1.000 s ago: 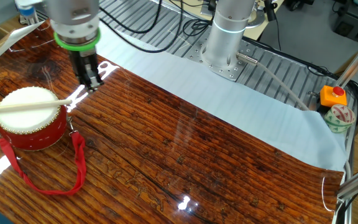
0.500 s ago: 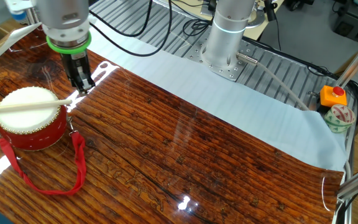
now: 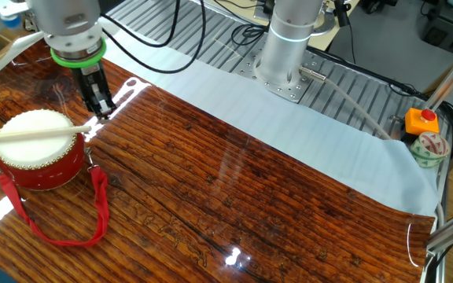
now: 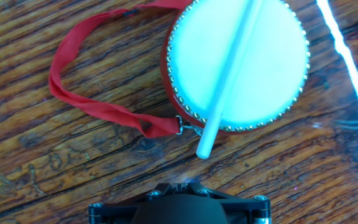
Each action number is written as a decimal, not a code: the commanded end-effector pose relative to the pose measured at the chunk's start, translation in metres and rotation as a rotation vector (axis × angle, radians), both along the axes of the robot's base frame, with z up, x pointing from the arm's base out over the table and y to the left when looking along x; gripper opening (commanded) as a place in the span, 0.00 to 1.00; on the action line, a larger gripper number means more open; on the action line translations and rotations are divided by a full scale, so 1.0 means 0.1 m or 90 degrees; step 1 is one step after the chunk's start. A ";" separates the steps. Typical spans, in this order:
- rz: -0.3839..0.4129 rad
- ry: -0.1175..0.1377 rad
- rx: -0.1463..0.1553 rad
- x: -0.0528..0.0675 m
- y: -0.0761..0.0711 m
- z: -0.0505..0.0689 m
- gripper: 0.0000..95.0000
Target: Play the drum
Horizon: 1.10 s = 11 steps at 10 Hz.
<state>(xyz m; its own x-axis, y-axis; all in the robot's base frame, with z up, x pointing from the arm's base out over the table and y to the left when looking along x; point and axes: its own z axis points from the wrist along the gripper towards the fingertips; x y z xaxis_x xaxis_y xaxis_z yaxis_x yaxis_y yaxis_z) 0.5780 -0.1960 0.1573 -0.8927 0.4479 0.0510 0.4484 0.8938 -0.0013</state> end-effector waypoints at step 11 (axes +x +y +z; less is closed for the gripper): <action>-0.074 0.033 0.029 -0.03 0.01 0.00 0.00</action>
